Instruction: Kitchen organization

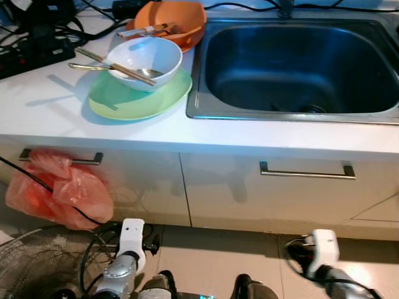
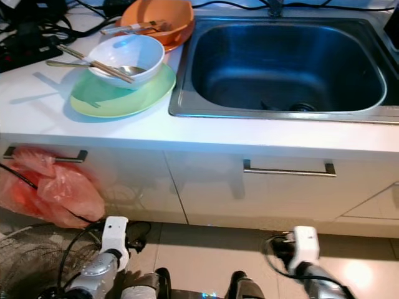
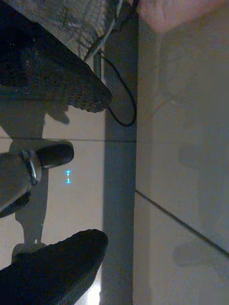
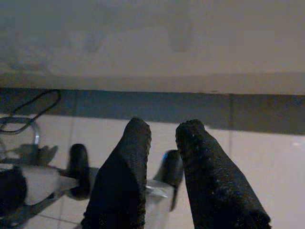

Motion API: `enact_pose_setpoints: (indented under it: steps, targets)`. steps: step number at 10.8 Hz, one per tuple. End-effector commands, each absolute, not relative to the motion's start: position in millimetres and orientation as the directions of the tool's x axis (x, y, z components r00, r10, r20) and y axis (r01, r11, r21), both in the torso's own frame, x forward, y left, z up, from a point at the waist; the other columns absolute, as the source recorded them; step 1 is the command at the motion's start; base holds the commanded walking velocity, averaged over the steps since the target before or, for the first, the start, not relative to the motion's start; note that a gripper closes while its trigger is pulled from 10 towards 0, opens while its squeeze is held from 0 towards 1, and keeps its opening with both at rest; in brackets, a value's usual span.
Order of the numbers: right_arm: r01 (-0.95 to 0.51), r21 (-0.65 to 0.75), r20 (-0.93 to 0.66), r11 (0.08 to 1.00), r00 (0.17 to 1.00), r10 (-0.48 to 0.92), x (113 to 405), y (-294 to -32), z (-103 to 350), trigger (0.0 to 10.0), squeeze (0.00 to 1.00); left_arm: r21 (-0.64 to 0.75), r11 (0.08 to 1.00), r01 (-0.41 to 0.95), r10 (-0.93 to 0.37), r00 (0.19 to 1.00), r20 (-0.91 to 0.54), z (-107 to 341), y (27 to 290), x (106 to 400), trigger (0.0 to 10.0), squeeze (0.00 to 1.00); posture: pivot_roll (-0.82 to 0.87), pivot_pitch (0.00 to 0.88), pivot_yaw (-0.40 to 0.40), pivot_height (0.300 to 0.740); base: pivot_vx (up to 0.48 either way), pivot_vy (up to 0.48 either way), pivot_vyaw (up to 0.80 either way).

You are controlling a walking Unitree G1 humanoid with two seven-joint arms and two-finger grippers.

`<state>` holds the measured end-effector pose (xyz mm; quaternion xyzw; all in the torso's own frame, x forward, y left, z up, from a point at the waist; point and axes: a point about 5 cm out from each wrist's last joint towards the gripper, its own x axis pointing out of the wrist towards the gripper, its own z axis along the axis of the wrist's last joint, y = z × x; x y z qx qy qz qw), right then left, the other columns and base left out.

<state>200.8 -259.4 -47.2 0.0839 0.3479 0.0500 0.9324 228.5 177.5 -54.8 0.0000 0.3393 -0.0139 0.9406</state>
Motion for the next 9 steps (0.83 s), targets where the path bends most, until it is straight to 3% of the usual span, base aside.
enact_pose_setpoints:
  steps: [1, 3, 6, 9]
  targets:
    - [-0.007, 0.185, -0.655, 0.983, 0.744, 0.128, 192.2, -266.8, -49.6, 10.0, 0.0, -0.013, 1.0, 0.025, -0.027, 0.752, -0.658, -59.6, 174.6, 222.1, 10.0, 0.0, 0.13, 0.174, 0.016, 0.74, 0.0, 0.0, 0.0]
    - [0.028, 0.175, -0.644, 0.984, 0.76, 0.092, 189.9, -272.9, -48.3, 10.0, 0.0, -0.02, 0.998, 0.062, -0.06, 0.744, -0.665, -62.3, 170.2, 218.0, 10.0, 0.0, 0.1, 0.151, 0.015, 0.74, 0.0, 0.0, 0.0]
    - [-0.01, 0.212, -0.63, 0.977, 0.763, 0.144, 201.3, -247.0, -51.6, 10.0, 0.0, 0.028, 1.0, -0.003, 0.021, 0.746, -0.665, -55.9, 200.1, 223.8, 10.0, 0.0, 0.13, 0.131, 0.065, 0.74, 0.0, 0.0, 0.0]
    - [0.013, 0.236, -0.598, 0.972, 0.791, 0.134, 218.9, -238.0, -44.9, 10.0, 0.0, 0.02, 0.999, -0.033, 0.038, 0.762, -0.647, -48.2, 198.3, 237.2, 10.0, 0.0, 0.11, 0.095, 0.054, 0.74, 0.0, 0.0, 0.0]
